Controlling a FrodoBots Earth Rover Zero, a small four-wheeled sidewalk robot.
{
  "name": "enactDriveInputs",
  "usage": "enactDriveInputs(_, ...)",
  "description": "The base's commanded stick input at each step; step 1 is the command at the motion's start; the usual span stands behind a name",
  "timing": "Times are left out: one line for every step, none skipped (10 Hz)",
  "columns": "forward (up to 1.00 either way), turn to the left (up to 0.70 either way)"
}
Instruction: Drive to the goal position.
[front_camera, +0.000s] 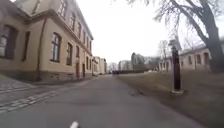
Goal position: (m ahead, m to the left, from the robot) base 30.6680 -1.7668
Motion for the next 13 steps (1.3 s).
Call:
enactDriveInputs(1.0,0.01)
enactDriveInputs(1.0,0.01)
enactDriveInputs(1.0,0.01)
enactDriveInputs(1.0,0.01)
enactDriveInputs(1.0,0.01)
enactDriveInputs(1.0,0.01)
enactDriveInputs(1.0,0.01)
enactDriveInputs(1.0,0.01)
enactDriveInputs(1.0,0.01)
enactDriveInputs(1.0,0.01)
enactDriveInputs(1.0,0.01)
enactDriveInputs(1.0,0.01)
enactDriveInputs(1.0,0.01)
